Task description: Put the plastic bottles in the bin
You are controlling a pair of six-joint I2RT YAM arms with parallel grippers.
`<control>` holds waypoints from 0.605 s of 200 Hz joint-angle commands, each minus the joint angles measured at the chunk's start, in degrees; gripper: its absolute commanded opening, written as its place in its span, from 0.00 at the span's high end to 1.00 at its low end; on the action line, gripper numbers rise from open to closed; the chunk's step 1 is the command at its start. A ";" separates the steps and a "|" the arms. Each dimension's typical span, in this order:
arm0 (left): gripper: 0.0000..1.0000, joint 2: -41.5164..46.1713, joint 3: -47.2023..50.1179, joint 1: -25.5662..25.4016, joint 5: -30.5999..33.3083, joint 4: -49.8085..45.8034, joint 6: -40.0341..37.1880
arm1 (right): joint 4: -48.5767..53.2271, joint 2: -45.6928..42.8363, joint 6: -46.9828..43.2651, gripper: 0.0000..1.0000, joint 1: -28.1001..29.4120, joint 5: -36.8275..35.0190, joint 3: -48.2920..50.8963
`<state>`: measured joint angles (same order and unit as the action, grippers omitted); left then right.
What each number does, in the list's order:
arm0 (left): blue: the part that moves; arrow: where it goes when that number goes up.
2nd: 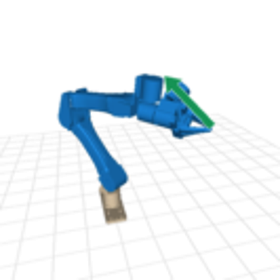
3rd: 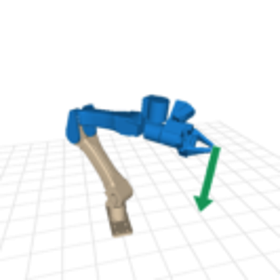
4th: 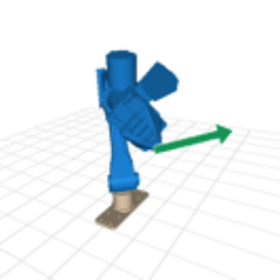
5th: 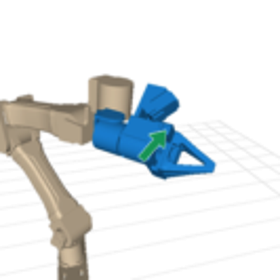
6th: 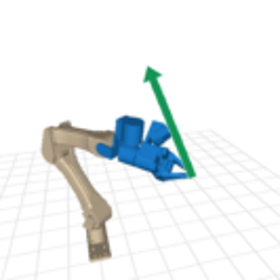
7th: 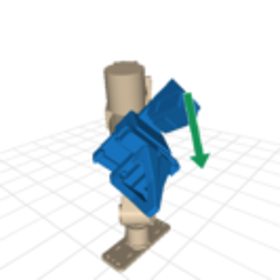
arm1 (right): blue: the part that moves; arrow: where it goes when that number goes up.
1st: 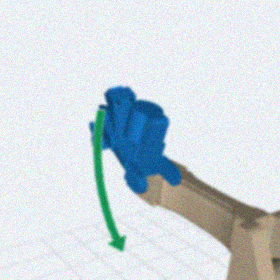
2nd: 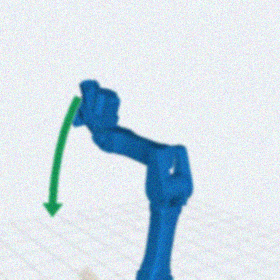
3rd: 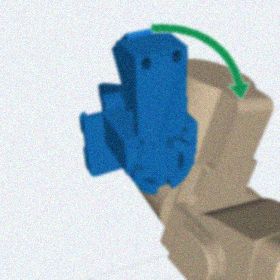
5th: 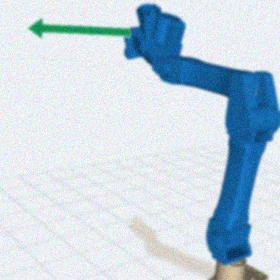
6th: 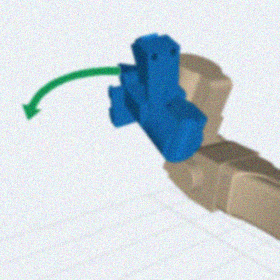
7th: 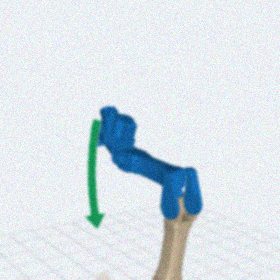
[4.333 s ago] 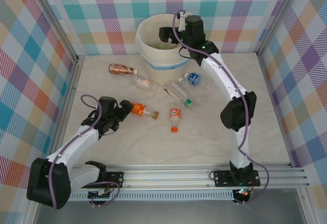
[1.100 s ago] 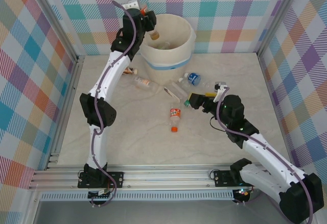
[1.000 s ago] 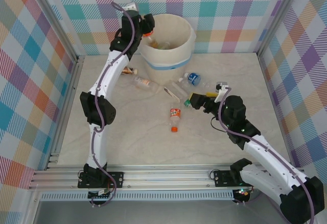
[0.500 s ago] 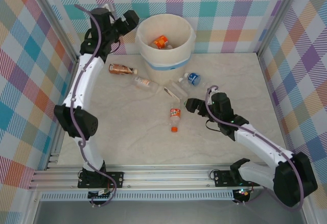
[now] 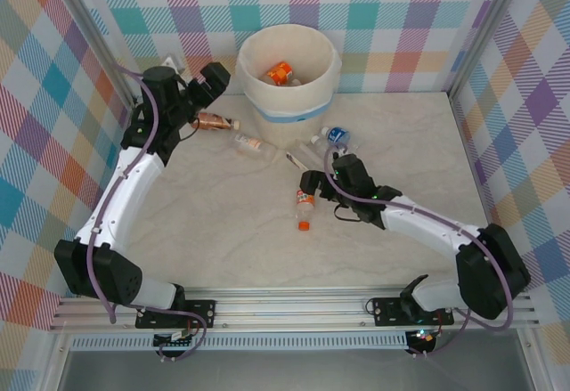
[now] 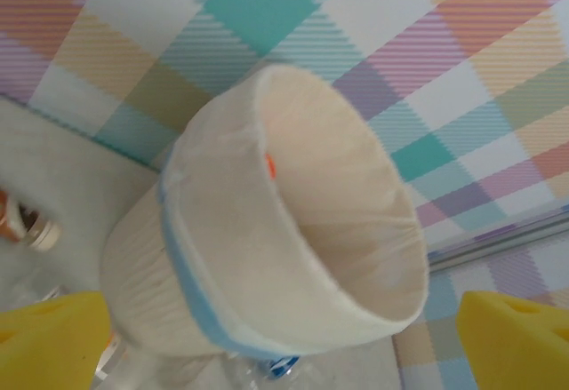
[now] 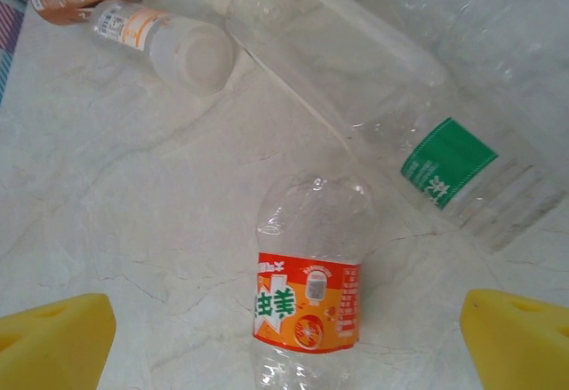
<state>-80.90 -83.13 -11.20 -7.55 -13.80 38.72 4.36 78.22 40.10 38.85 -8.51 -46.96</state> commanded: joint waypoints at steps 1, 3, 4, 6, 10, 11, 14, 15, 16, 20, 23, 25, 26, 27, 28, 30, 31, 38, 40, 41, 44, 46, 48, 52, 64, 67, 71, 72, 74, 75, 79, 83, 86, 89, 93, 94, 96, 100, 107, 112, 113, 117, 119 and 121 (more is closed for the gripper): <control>0.00 4.06 3.47 -0.14 -1.52 -1.59 -2.24 | 5.70 5.17 3.66 0.00 2.30 -3.28 -5.31; 0.00 4.26 4.00 -0.14 -1.70 -1.65 -2.29 | 5.98 5.74 3.78 0.00 2.46 -3.42 -5.68; 0.00 4.35 4.32 -0.14 -1.82 -1.61 -2.27 | 6.04 6.04 3.81 0.00 2.59 -3.52 -5.95; 0.00 4.48 4.94 -0.14 -1.98 -1.59 -2.25 | 6.17 6.55 3.88 0.00 2.84 -3.72 -6.35; 0.00 4.94 6.08 -0.14 -2.35 -1.60 -2.17 | 6.56 7.74 4.14 0.00 3.28 -4.19 -7.08; 0.00 5.09 6.42 -0.14 -2.36 -1.50 -2.12 | 6.68 8.09 4.21 0.00 3.40 -4.30 -7.22; 0.00 5.41 7.45 -0.14 -2.38 -1.28 -1.88 | 7.06 8.90 4.51 0.00 3.73 -4.85 -7.85; 0.00 5.58 7.81 -0.14 -2.42 -1.21 -1.84 | 7.24 9.24 4.71 0.00 3.84 -5.07 -8.04; 0.00 5.67 8.16 -0.14 -2.40 -1.04 -1.78 | 7.37 9.50 4.85 0.00 3.94 -5.27 -8.27; 0.00 6.19 9.57 -0.14 -2.31 -0.43 -1.67 | 8.23 10.64 5.53 0.00 4.37 -6.41 -9.11; 0.00 6.65 10.70 -0.14 -2.23 -0.11 -1.70 | 9.09 11.52 6.27 0.00 4.73 -7.37 -9.73; 0.00 6.99 11.46 -0.14 -2.03 0.15 -1.65 | 9.46 12.11 6.61 0.00 4.94 -7.87 -10.13; 0.00 7.16 11.79 -0.14 -1.94 0.34 -1.64 | 9.76 12.39 6.72 0.00 5.06 -8.20 -10.32; 0.00 7.30 12.17 -0.14 -1.81 0.44 -1.72 | 9.99 12.75 6.87 0.00 5.21 -8.46 -10.51; 0.00 7.45 12.72 -0.14 -1.81 0.53 -1.72 | 10.24 13.06 7.03 0.00 5.33 -8.67 -10.74; 0.00 7.72 13.37 -0.14 -1.56 0.66 -1.72 | 10.83 13.55 7.28 0.00 5.50 -9.25 -11.12; 0.00 7.84 13.88 -0.14 -1.40 0.73 -1.72 | 11.01 13.90 7.45 0.00 5.61 -9.55 -11.31; 0.00 8.70 16.42 -0.05 -0.27 1.12 -1.55 | 14.26 15.86 9.61 0.00 6.34 -12.14 -12.96; 0.00 8.93 17.08 0.02 -0.07 1.18 -1.43 | 15.28 16.30 10.43 0.00 6.53 -12.76 -13.37; 0.00 9.06 17.41 0.03 0.00 1.21 -1.44 | 15.74 16.59 10.74 0.00 6.60 -12.98 -13.53; 0.00 9.43 18.11 0.10 0.18 1.35 -1.27 | 16.91 17.26 11.41 0.00 6.93 -13.53 -13.93; 0.00 9.58 18.80 0.12 0.22 1.44 -1.23 | 17.37 17.62 11.58 0.00 7.16 -13.72 -14.12; 0.00 9.77 19.50 0.19 0.31 1.53 -1.07 | 17.86 17.99 11.72 0.00 7.37 -13.83 -14.25; 0.00 10.18 20.70 0.15 0.34 1.58 -0.80 | 18.47 18.50 11.82 0.00 7.81 -13.89 -14.38; 0.00 11.44 23.93 0.29 0.09 1.59 -0.37 | 19.27 19.60 12.11 0.00 8.96 -13.42 -13.86; 0.00 11.72 24.77 0.30 0.19 1.59 -0.42 | 18.75 19.78 11.81 0.00 9.18 -12.75 -13.45; 0.00 12.12 25.73 0.30 0.38 1.47 -0.46 | 17.76 20.08 11.09 0.00 9.37 -11.52 -12.86; 0.00 12.19 25.96 0.26 0.45 1.44 -0.52 | 17.33 20.19 10.90 0.00 9.47 -11.22 -12.70; 0.00 12.42 26.45 0.29 0.55 1.35 -0.56 | 16.82 20.33 10.47 0.00 9.53 -10.57 -12.43; 0.00 12.47 26.62 0.30 0.62 1.29 -0.57 | 16.60 20.41 10.32 0.00 9.60 -10.26 -12.31; 0.00 12.75 27.53 0.38 0.84 1.19 -0.83 | 15.73 20.77 9.88 0.00 9.64 -9.38 -11.99; 0.00 13.03 28.43 0.43 0.95 1.11 -1.18 | 15.25 21.31 9.56 0.00 9.73 -8.82 -11.93; 0.00 13.26 29.03 0.46 1.08 1.06 -1.39 | 15.12 21.75 9.48 0.00 9.77 -8.62 -11.97; 0.00 13.37 29.58 0.54 1.02 1.10 -1.59 | 14.93 22.24 9.29 0.01 9.88 -8.62 -12.08; 0.00 13.59 30.31 0.64 0.84 1.00 -1.85 | 14.77 22.80 8.98 0.03 9.93 -8.75 -12.35; 0.00 13.58 30.49 0.65 0.81 0.98 -1.92 | 14.78 22.92 8.92 0.03 9.97 -8.82 -12.45; 0.00 13.71 30.86 0.72 0.73 0.97 -2.10 | 14.84 23.16 8.83 0.04 10.01 -8.94 -12.63; 0.00 13.90 31.54 0.79 0.44 0.89 -2.21 | 15.12 23.78 8.77 0.06 10.09 -9.33 -13.17; 0.00 14.18 32.76 0.98 -0.14 0.88 -2.30 | 15.94 24.63 8.73 0.08 10.26 -10.11 -14.42; 0.00 14.34 33.53 1.04 -0.68 0.88 -2.33 | 16.20 25.13 8.33 0.10 10.41 -10.61 -15.14; 0.00 14.44 33.64 1.03 -0.78 0.88 -2.33 | 16.20 25.18 8.24 0.10 10.43 -10.72 -15.29; 0.00 14.62 34.28 1.11 -0.96 1.03 -2.33 | 16.05 25.46 7.89 0.11 10.66 -11.15 -15.75; 0.00 14.70 34.64 1.14 -1.01 1.12 -2.33 | 15.97 25.53 7.83 0.12 10.86 -11.41 -15.89; 0.00 14.78 35.04 1.08 -1.05 1.34 -2.33 | 15.97 25.68 7.77 0.13 10.93 -11.74 -16.06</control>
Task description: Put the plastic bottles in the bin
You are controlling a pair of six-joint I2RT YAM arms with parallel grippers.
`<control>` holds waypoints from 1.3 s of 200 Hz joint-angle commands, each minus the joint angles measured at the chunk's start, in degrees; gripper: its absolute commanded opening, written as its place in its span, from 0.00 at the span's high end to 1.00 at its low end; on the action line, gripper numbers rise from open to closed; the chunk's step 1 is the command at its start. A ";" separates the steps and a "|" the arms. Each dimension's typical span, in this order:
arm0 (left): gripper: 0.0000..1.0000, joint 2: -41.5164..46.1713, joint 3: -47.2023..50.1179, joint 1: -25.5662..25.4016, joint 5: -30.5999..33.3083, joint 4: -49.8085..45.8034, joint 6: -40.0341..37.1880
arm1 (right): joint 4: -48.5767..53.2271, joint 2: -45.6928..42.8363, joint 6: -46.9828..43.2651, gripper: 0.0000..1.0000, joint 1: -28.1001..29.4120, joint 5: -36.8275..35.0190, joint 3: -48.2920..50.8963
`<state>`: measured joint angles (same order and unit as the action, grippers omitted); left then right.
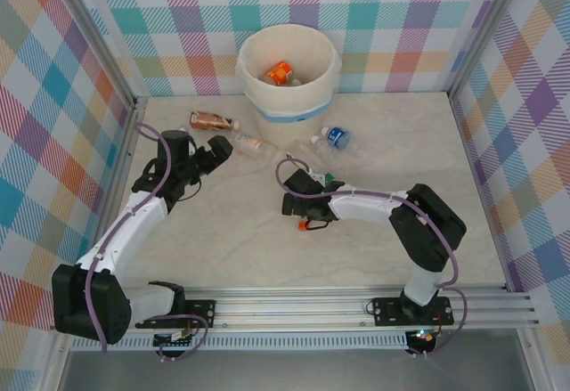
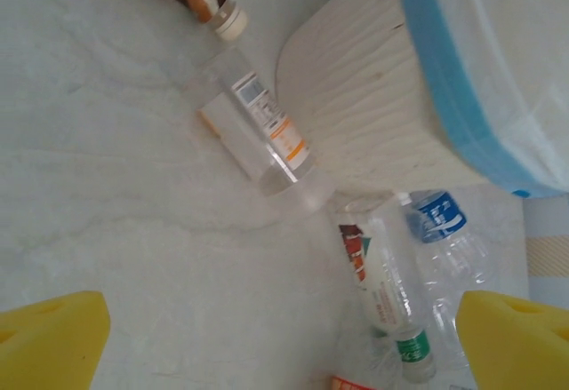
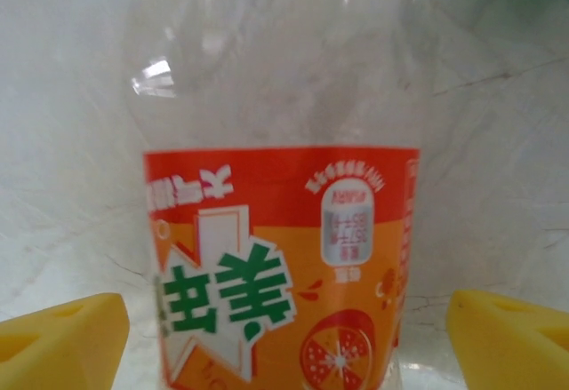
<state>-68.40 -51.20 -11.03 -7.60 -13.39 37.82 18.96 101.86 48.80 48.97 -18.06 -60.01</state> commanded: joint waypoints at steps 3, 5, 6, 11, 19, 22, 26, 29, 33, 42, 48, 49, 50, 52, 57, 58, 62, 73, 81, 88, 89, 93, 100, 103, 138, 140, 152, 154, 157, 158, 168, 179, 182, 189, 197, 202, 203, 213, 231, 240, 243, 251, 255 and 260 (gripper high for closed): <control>0.00 2.49 3.76 0.98 -0.97 1.22 -1.44 | 1.18 2.14 -0.97 0.14 0.93 -2.64 -3.16; 0.00 2.60 4.21 1.00 -1.01 1.53 -1.37 | 1.04 2.29 -0.98 0.15 1.10 -2.95 -3.25; 0.00 2.58 4.46 1.00 -0.97 1.70 -1.36 | 0.97 2.38 -0.98 0.15 1.16 -3.12 -3.26; 0.00 2.73 5.55 1.00 -0.79 2.65 -1.39 | 0.65 2.81 -0.94 0.18 1.21 -3.88 -3.32; 0.00 2.42 7.00 1.00 -0.30 3.64 -1.13 | 0.81 3.58 -0.20 0.24 1.25 -5.04 -3.40; 0.00 2.26 7.41 1.03 -0.24 3.71 -0.89 | 0.78 3.88 0.07 0.26 1.23 -5.46 -3.42; 0.00 1.93 7.71 1.07 -0.54 3.95 -0.68 | 0.53 4.25 0.11 0.29 1.24 -5.71 -3.60; 0.00 1.73 7.84 1.12 -0.95 4.04 -0.53 | 0.47 4.49 0.05 0.31 1.26 -5.89 -3.80; 0.00 1.46 7.92 1.21 -1.71 4.15 -0.54 | 0.51 4.79 -0.32 0.33 1.26 -5.97 -4.20; 0.00 1.01 7.82 1.27 -3.38 3.93 -0.50 | 0.60 4.98 -1.42 0.37 1.38 -6.14 -5.17; 0.00 0.99 8.01 1.26 -4.16 3.96 -0.62 | 0.66 4.73 -1.82 0.40 1.56 -6.76 -5.52; 0.00 0.99 8.03 1.27 -4.21 4.02 -0.68 | 0.69 4.70 -1.89 0.40 1.65 -6.92 -5.54; 0.00 0.99 8.04 1.22 -4.29 4.04 -0.75 | 0.67 4.59 -1.92 0.40 1.70 -7.08 -5.55; 0.00 1.03 8.22 1.26 -4.41 4.17 -0.80 | 0.54 4.31 -2.01 0.41 1.80 -7.38 -5.49; 0.00 1.22 8.88 1.27 -4.32 4.80 -0.84 | -0.03 3.60 -2.37 0.42 2.14 -8.28 -5.11; 0.00 1.23 9.03 1.23 -4.30 4.96 -0.79 | -0.13 3.47 -2.47 0.43 2.21 -8.42 -4.98; 0.00 1.34 9.73 1.27 -3.74 5.69 -0.63 | -0.77 2.65 -2.70 0.44 2.53 -9.00 -4.51; 0.00 1.02 11.25 1.27 -2.65 7.67 -0.13 | -2.96 0.35 -3.51 0.46 2.73 -9.16 -2.91; 0.00 0.51 11.85 1.20 -2.77 8.87 0.01 | -5.04 -1.55 -4.95 0.47 2.79 -8.57 -1.83; 0.00 0.20 12.21 1.23 -3.33 9.73 0.15 | -7.09 -3.08 -6.94 0.47 2.75 -7.78 -1.08; 0.00 0.15 12.23 1.25 -3.40 9.85 0.19 | -7.31 -3.26 -7.34 0.48 2.77 -7.65 -1.03; 0.00 0.11 12.43 1.26 -4.01 10.18 0.23 | -8.20 -4.03 -8.52 0.48 2.80 -7.33 -0.84; 0.00 0.41 12.77 1.21 -4.71 10.63 0.07 | -9.60 -5.29 -10.74 0.48 2.80 -6.73 -0.68; 0.00 0.61 12.99 1.26 -4.85 10.68 -0.07 | -10.24 -5.77 -11.84 0.49 2.80 -6.39 -0.72; 0.00 3.64 18.60 1.35 -0.86 12.14 1.33 | -18.63 -9.87 -25.47 0.50 2.71 -0.05 -4.30; 0.00 3.74 18.97 1.36 -0.56 12.50 1.67 | -19.01 -9.92 -26.27 0.50 2.73 0.33 -4.69; 0.00 3.93 20.99 1.36 -0.05 15.15 4.10 | -20.48 -9.84 -30.19 0.49 2.63 1.76 -7.78; 0.00 3.86 21.26 1.29 -0.01 15.72 4.70 | -20.73 -9.78 -30.65 0.49 2.58 1.86 -8.38; 0.00 3.76 21.65 1.30 0.03 16.64 5.26 | -21.12 -9.71 -31.21 0.49 2.45 1.97 -9.18; 0.00 3.78 21.70 1.33 0.03 16.82 5.52 | -21.27 -9.69 -31.39 0.49 2.45 1.97 -9.44; 0.00 3.33 22.74 1.35 -0.16 19.50 7.59 | -22.12 -9.50 -31.84 0.50 1.84 2.23 -12.31; 0.00 2.81 22.81 1.36 -1.11 21.41 8.02 | -23.05 -9.13 -31.75 0.49 0.74 3.98 -15.24; 0.00 2.67 22.70 1.34 -1.18 21.53 8.05 | -23.28 -9.02 -31.67 0.49 0.36 4.49 -16.03; 0.00 2.24 22.43 1.36 -0.98 21.41 8.12 | -24.08 -8.56 -31.78 0.49 -0.66 5.97 -17.68; 0.00 1.68 22.08 1.36 -0.64 21.08 7.90 | -25.02 -7.66 -32.22 0.49 -1.88 7.79 -19.57; 0.00 1.44 21.86 1.31 -0.62 20.91 7.56 | -25.57 -7.09 -32.63 0.48 -2.60 8.41 -20.78; 0.00 1.34 21.77 1.33 -0.60 20.88 7.46 | -25.65 -6.88 -32.71 0.49 -2.76 8.45 -21.03; 0.00 0.58 21.52 1.36 -0.49 20.80 6.92 | -26.22 -5.35 -33.28 0.49 -4.42 8.98 -23.80; 0.00 -1.05 20.87 1.33 -0.61 20.94 6.99 | -23.98 -1.21 -32.88 0.49 -7.85 9.62 -31.26; 0.00 -1.94 20.02 1.41 -1.45 20.47 7.23 | -22.66 0.92 -32.32 0.49 -9.52 9.19 -35.08; 0.00 -2.28 19.74 1.44 -1.78 20.27 7.39 | -22.41 1.64 -32.28 0.49 -9.93 9.25 -36.26; 0.00 -2.84 19.03 1.40 -2.65 19.71 7.72 | -22.26 3.48 -32.36 0.49 -11.31 10.42 -39.09; 0.00 -2.96 18.80 1.40 -3.19 19.59 7.79 | -22.13 4.50 -32.25 0.48 -11.99 10.96 -40.61; 0.00 -3.12 18.64 1.44 -3.61 19.42 7.92 | -21.51 5.72 -31.76 0.48 -12.94 11.60 -42.55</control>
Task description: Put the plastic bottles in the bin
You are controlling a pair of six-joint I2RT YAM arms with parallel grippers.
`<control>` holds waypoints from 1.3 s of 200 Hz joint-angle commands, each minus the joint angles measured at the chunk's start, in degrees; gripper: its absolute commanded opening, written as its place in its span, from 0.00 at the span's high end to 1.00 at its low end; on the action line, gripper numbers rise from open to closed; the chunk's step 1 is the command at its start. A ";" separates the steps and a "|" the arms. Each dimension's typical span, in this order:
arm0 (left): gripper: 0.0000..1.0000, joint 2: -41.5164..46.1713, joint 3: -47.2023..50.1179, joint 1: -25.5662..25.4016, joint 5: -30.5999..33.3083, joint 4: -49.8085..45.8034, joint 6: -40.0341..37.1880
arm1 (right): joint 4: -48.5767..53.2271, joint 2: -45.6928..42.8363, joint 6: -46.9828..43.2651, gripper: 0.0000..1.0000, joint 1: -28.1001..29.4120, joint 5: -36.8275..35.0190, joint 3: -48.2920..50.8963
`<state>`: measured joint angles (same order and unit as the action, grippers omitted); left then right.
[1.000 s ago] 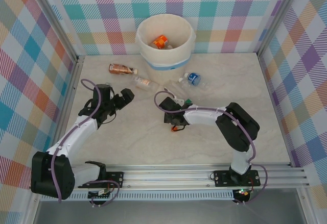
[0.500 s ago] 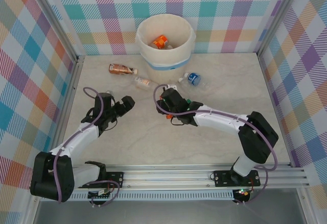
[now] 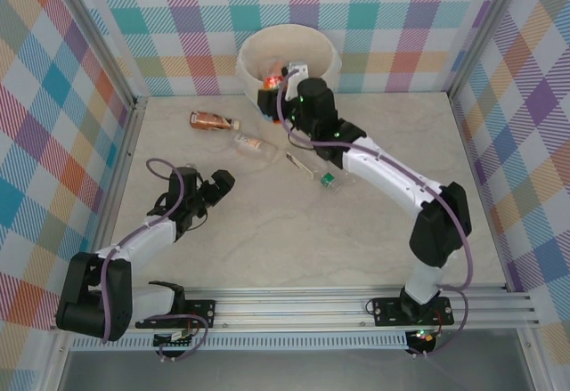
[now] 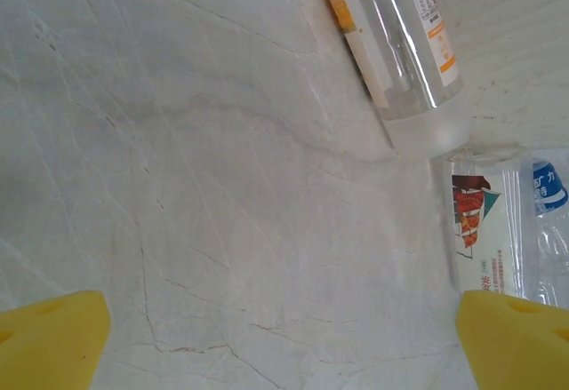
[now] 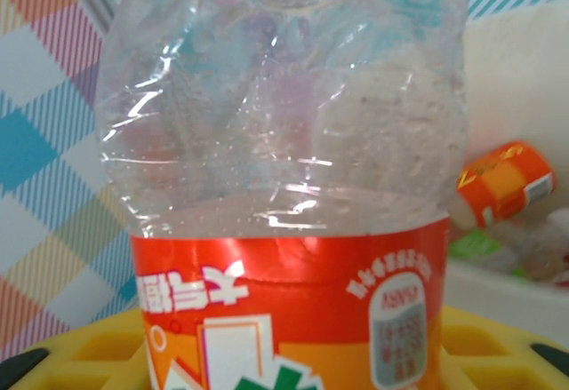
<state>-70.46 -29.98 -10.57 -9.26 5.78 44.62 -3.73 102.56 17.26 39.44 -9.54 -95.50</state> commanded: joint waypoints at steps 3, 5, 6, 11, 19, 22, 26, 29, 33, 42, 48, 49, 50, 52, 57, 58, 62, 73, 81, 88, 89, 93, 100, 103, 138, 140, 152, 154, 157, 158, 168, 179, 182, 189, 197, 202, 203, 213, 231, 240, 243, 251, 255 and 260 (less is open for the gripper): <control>0.00 -1.03 -2.56 0.99 -2.19 0.16 1.26 | 1.86 5.98 0.10 0.47 -3.93 3.57 -8.25; 0.00 -1.01 -2.55 0.99 -2.17 0.08 1.33 | 2.34 6.55 0.33 0.47 -4.42 4.18 -9.36; 0.00 -1.00 -2.54 0.94 -2.22 0.05 1.34 | 2.59 6.93 0.50 0.47 -4.61 4.49 -9.93; 0.00 -0.79 -2.39 0.98 -2.18 -0.11 1.27 | 4.74 8.66 1.42 0.46 -5.74 6.04 -12.88; 0.00 -0.72 -1.88 0.98 -1.64 -0.15 1.35 | 8.84 11.59 3.23 0.46 -7.23 7.13 -18.39; 0.00 -0.66 -1.72 0.94 -1.30 -0.17 1.38 | 10.19 12.75 3.44 0.46 -7.69 7.27 -20.30; 0.00 -0.77 -1.39 0.98 -0.92 -0.15 1.39 | 11.46 14.17 3.52 0.46 -8.16 7.43 -22.57; 0.00 -1.02 -1.32 0.99 -0.66 -0.22 1.31 | 12.29 15.10 3.49 0.46 -8.44 7.43 -24.20; 0.00 -1.42 -1.31 1.05 -0.53 -0.31 1.33 | 13.20 16.42 3.37 0.46 -8.69 7.18 -26.18; 0.00 -2.46 -1.69 1.08 -0.77 -0.68 1.27 | 14.40 19.24 2.63 0.45 -8.90 6.42 -30.38; 0.00 -3.24 -2.11 1.16 -1.20 -0.73 1.33 | 15.50 21.39 2.19 0.45 -9.09 5.97 -33.37; 0.00 -3.39 -2.11 1.16 -1.29 -0.79 1.38 | 15.72 21.68 2.18 0.45 -9.15 5.86 -34.06; 0.00 -3.51 -2.19 1.16 -1.38 -0.83 1.36 | 15.88 22.14 2.13 0.45 -9.18 5.77 -34.67; 0.00 -3.78 -2.32 1.16 -1.55 -0.79 1.48 | 16.48 22.90 2.16 0.44 -9.24 5.61 -35.72; 0.00 -4.53 -2.57 1.16 -1.98 -0.56 1.80 | 17.79 24.85 2.12 0.44 -9.43 5.55 -39.05; 0.00 -4.61 -2.60 1.16 -1.99 -0.49 1.92 | 18.10 25.35 2.10 0.44 -9.45 5.52 -39.93; 0.00 -5.14 -2.71 1.15 -2.31 -0.15 2.27 | 19.41 27.12 2.08 0.44 -9.59 5.55 -42.92; 0.00 -6.13 -3.13 1.12 -3.06 0.82 3.35 | 24.16 32.27 2.70 0.43 -10.02 5.19 -52.05; 0.00 -6.45 -3.40 1.16 -3.38 1.22 3.85 | 27.24 35.85 3.22 0.43 -10.24 4.68 -58.57; 0.00 -6.46 -3.72 1.16 -3.40 1.22 4.10 | 29.36 38.34 3.66 0.42 -10.26 3.11 -63.01; 0.00 -6.36 -3.75 1.16 -3.40 1.19 4.13 | 29.60 38.60 3.71 0.42 -10.26 2.81 -63.42; 0.00 -6.17 -3.85 1.16 -3.28 1.06 4.16 | 30.45 39.42 3.83 0.42 -10.26 1.47 -64.62; 0.00 -5.70 -4.03 1.12 -2.91 0.46 4.23 | 31.09 39.98 4.34 0.41 -10.26 -1.18 -65.43; 0.00 -5.48 -4.11 1.10 -2.73 0.13 4.24 | 31.34 39.95 4.60 0.40 -10.26 -2.54 -65.16; 0.00 -4.24 -4.62 1.25 -2.04 -2.26 3.72 | 30.28 35.74 4.65 0.29 -10.26 -15.08 -56.95; 0.00 -4.25 -4.75 1.25 -2.16 -2.44 3.65 | 30.27 35.53 4.52 0.28 -10.26 -15.31 -56.60; 0.00 -4.11 -5.09 1.25 -2.77 -2.85 3.29 | 30.36 34.36 3.61 0.25 -10.17 -15.94 -55.69; 0.00 -4.02 -5.09 1.25 -2.78 -2.85 3.41 | 30.45 34.26 3.47 0.25 -10.17 -16.01 -55.67; 0.00 -3.94 -5.17 1.25 -2.85 -2.88 3.52 | 30.62 34.06 3.30 0.24 -10.17 -16.03 -55.61; 0.00 -3.87 -5.17 1.25 -2.86 -2.83 3.57 | 30.67 33.99 3.26 0.24 -10.17 -16.03 -55.60; 0.00 -3.38 -5.14 1.21 -2.84 -2.80 3.69 | 31.10 33.23 2.60 0.23 -10.18 -15.61 -55.59; 0.00 -2.65 -4.97 1.24 -2.31 -2.74 3.64 | 31.41 32.41 1.56 0.22 -10.09 -14.72 -55.63; 0.00 -2.51 -4.92 1.24 -2.12 -2.72 3.63 | 31.50 32.26 1.19 0.21 -10.05 -14.45 -55.54; 0.00 -2.11 -4.74 1.25 -1.71 -2.83 3.55 | 31.67 31.73 0.65 0.21 -10.00 -13.78 -55.50; 0.00 -1.68 -4.67 1.28 -1.31 -3.23 3.05 | 32.01 31.15 0.04 0.20 -9.91 -12.68 -55.42; 0.00 -1.39 -4.65 1.26 -1.14 -3.52 2.80 | 32.11 30.75 -0.37 0.19 -9.91 -11.82 -55.28; 0.00 -1.37 -4.65 1.26 -1.13 -3.55 2.73 | 32.11 30.71 -0.42 0.19 -9.91 -11.64 -55.25; 0.00 -1.10 -4.57 1.34 -1.17 -4.25 2.41 | 32.26 29.79 -1.05 0.18 -9.91 -9.45 -54.79; 0.00 -0.79 -4.29 1.42 -2.43 -4.98 1.78 | 32.38 28.05 -2.04 0.17 -9.91 -4.85 -53.65; 0.00 -0.66 -4.39 1.42 -2.88 -5.62 1.32 | 32.51 27.13 -2.30 0.17 -9.87 -2.60 -53.06; 0.00 -0.73 -4.39 1.47 -3.04 -5.80 1.22 | 32.53 26.81 -2.36 0.16 -9.85 -2.00 -52.79; 0.00 -0.69 -4.60 1.54 -3.21 -6.27 0.87 | 32.50 25.79 -2.48 0.16 -9.69 -0.16 -51.90; 0.00 -0.65 -4.72 1.59 -3.41 -6.53 0.70 | 32.51 25.28 -2.62 0.15 -9.65 0.68 -51.35; 0.00 -0.66 -4.89 1.62 -3.75 -6.70 0.50 | 32.30 24.52 -2.77 0.15 -9.56 1.76 -50.70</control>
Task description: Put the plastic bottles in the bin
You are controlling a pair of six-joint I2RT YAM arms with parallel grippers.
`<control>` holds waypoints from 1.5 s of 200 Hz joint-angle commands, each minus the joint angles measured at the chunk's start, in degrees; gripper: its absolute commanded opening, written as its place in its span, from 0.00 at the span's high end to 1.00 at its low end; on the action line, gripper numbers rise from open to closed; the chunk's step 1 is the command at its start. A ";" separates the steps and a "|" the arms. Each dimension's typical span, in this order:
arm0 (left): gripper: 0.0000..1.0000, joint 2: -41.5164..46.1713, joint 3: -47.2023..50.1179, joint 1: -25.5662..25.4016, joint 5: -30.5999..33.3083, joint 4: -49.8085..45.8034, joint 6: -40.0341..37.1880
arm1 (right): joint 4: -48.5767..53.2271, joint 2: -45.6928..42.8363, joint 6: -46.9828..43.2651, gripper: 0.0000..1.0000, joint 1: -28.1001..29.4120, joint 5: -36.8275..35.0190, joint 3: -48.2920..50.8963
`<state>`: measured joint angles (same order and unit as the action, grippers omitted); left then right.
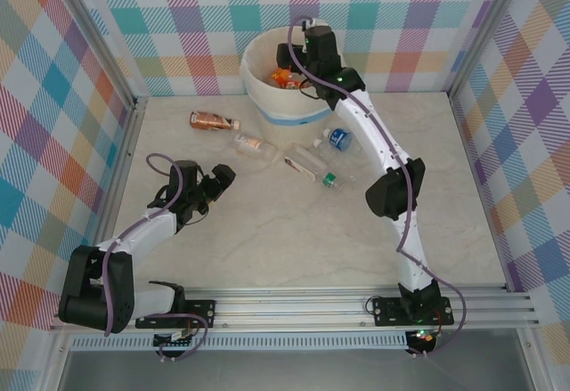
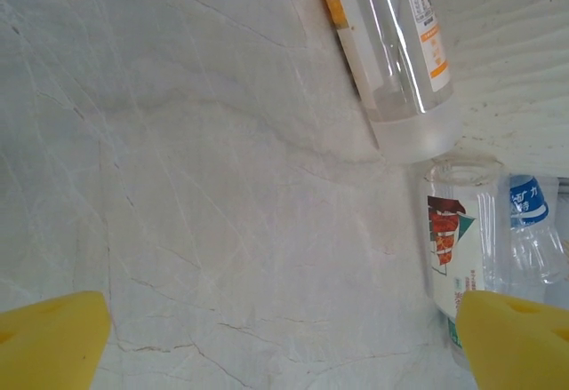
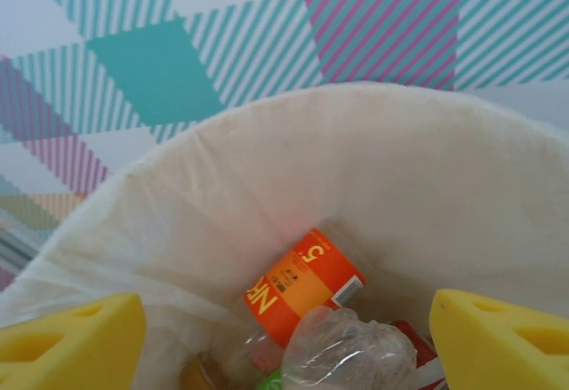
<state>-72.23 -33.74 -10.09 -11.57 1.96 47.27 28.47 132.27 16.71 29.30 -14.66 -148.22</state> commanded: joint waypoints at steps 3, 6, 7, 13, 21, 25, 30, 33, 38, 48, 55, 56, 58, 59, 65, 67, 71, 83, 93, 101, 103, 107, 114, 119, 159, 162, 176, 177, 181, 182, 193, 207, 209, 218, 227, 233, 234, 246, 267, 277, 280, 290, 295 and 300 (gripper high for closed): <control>0.00 1.05 -1.27 1.26 -1.59 -3.06 -2.35 | 0.10 -5.61 -2.28 0.15 0.64 7.43 2.55; 0.00 0.99 -1.39 1.23 -1.97 -3.09 -2.48 | -0.04 -6.11 -2.40 0.14 0.74 7.93 3.02; 0.00 1.01 -1.45 1.31 -2.05 -3.18 -2.59 | -0.06 -6.26 -2.44 0.14 0.75 8.13 3.16; 0.00 1.02 -1.82 1.38 -2.57 -3.66 -2.91 | -0.16 -7.15 -2.68 0.14 0.89 9.08 4.27; 0.00 1.03 -2.22 1.39 -3.09 -4.26 -3.47 | -0.33 -8.55 -3.24 0.13 1.23 9.91 5.92; 0.00 1.08 -2.41 1.34 -3.23 -4.57 -3.66 | -0.48 -9.33 -3.42 0.13 1.33 10.21 7.05; 0.00 1.15 -2.52 1.34 -3.36 -4.87 -3.78 | -0.86 -10.44 -3.73 0.12 1.52 10.69 8.45; 0.00 1.13 -2.51 1.38 -3.41 -4.99 -3.84 | -1.21 -11.21 -3.83 0.12 1.61 10.94 9.61; 0.00 1.22 -2.48 1.38 -3.43 -5.16 -3.88 | -1.97 -12.36 -3.88 0.12 1.71 11.50 11.50; 0.00 1.25 -2.47 1.34 -3.50 -5.21 -4.00 | -3.76 -15.11 -3.80 0.11 1.89 12.70 16.12; 0.00 1.11 -2.52 1.32 -3.67 -5.21 -4.20 | -5.14 -17.01 -3.39 0.11 1.90 13.54 19.43; 0.00 1.11 -2.54 1.31 -3.69 -5.16 -4.29 | -5.29 -17.29 -3.33 0.10 1.90 13.62 19.84; 0.00 1.08 -2.56 1.37 -3.71 -5.13 -4.31 | -5.69 -17.79 -3.17 0.10 1.90 13.87 20.81; 0.00 1.10 -2.60 1.38 -3.76 -5.13 -4.39 | -5.87 -18.12 -3.04 0.10 1.90 13.95 21.28; 0.00 1.03 -2.85 1.42 -4.09 -5.17 -4.53 | -7.01 -19.84 -2.54 0.10 1.93 14.64 23.92; 0.00 0.97 -2.96 1.46 -4.16 -5.13 -4.61 | -7.39 -20.44 -2.36 0.10 1.93 14.76 24.95; 0.00 0.88 -3.20 1.42 -4.36 -5.06 -4.70 | -8.18 -21.66 -2.05 0.10 1.96 15.22 26.79; 0.00 0.56 -3.75 1.42 -4.81 -4.56 -4.70 | -11.10 -25.36 -0.80 0.09 1.99 16.45 32.65; 0.00 0.11 -4.28 1.47 -5.18 -3.82 -4.32 | -14.14 -28.94 0.17 0.08 2.03 18.15 38.10; 0.00 -0.48 -4.92 1.45 -5.52 -3.26 -4.04 | -17.37 -31.76 0.96 0.08 2.00 19.58 42.92; 0.00 -0.71 -5.13 1.38 -5.66 -3.16 -3.96 | -18.27 -32.57 1.13 0.07 1.99 19.88 44.20; 0.00 -1.19 -5.61 1.41 -5.86 -2.85 -3.78 | -20.11 -34.05 1.47 0.07 2.03 20.80 46.84; 0.00 -2.02 -6.38 1.46 -6.29 -2.28 -3.36 | -23.13 -36.81 1.93 0.06 1.99 22.20 51.24; 0.00 -2.80 -6.99 1.38 -6.62 -1.76 -2.95 | -25.18 -38.68 2.16 0.05 2.00 23.06 54.34; 0.00 -11.95 -13.15 1.34 -5.32 3.47 1.78 | -35.07 -52.93 2.99 0.00 1.99 27.14 77.76; 0.00 -12.73 -13.84 1.33 -5.30 3.75 2.23 | -35.25 -53.78 3.06 0.00 2.03 27.07 79.17; 0.00 -16.48 -17.21 1.25 -4.48 3.67 4.21 | -36.30 -56.82 3.38 0.00 2.00 26.68 85.41; 0.00 -16.69 -17.49 1.23 -4.41 3.63 4.22 | -36.29 -57.02 3.31 0.00 2.00 26.69 85.70; 0.00 -17.65 -18.54 1.09 -4.04 3.40 4.40 | -36.13 -57.60 2.89 0.00 1.99 26.77 86.99; 0.00 -17.89 -18.81 1.06 -3.92 3.27 4.45 | -36.08 -57.75 2.76 0.00 1.99 26.78 87.37; 0.00 -20.27 -21.52 0.66 -2.23 1.84 4.92 | -35.02 -59.06 2.28 0.00 1.99 25.99 89.85; 0.00 -22.95 -23.60 0.33 -0.39 1.88 6.78 | -34.58 -60.43 2.58 0.00 2.00 24.01 92.44; 0.00 -23.37 -23.80 0.33 -0.12 2.10 7.20 | -34.72 -60.56 2.73 0.00 1.99 23.59 92.79; 0.00 -24.94 -24.34 0.32 1.01 3.19 9.23 | -35.96 -61.43 3.18 0.00 2.03 22.22 94.65; 0.00 -26.47 -24.67 0.29 2.10 4.84 11.50 | -38.11 -62.08 3.88 0.00 1.99 21.00 96.52; 0.00 -27.52 -24.80 0.33 2.63 6.15 13.28 | -39.43 -62.52 3.97 0.00 1.99 20.32 97.64; 0.00 -27.70 -24.80 0.33 2.66 6.36 13.46 | -39.62 -62.54 3.96 0.00 1.99 20.21 97.79; 0.00 -30.28 -25.57 0.22 2.65 8.55 17.31 | -40.95 -62.94 3.84 0.00 1.99 18.83 99.05; 0.02 -35.40 -30.45 -0.42 0.62 7.26 19.73 | -40.00 -63.10 1.70 0.00 1.99 17.58 98.71; 0.03 -37.21 -33.37 -0.96 0.85 4.48 18.82 | -39.22 -63.10 0.17 0.00 2.01 17.87 98.35; 0.04 -37.66 -34.30 -1.10 1.05 3.52 18.39 | -39.00 -63.10 -0.25 0.00 1.99 17.69 98.31; 0.05 -39.00 -37.47 -1.65 2.20 0.09 16.47 | -38.63 -63.01 -1.33 0.00 1.99 17.46 98.12; 0.05 -39.64 -38.92 -1.97 3.08 -2.13 15.56 | -38.61 -63.01 -1.69 0.00 1.99 17.18 98.21; 0.05 -40.17 -39.99 -2.23 3.76 -3.87 14.54 | -38.60 -63.00 -1.83 0.00 1.99 16.89 98.29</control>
<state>-110.89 -66.98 -10.63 -10.37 4.95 63.46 -7.79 70.65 18.02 31.27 3.95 -49.19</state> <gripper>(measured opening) 0.951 0.997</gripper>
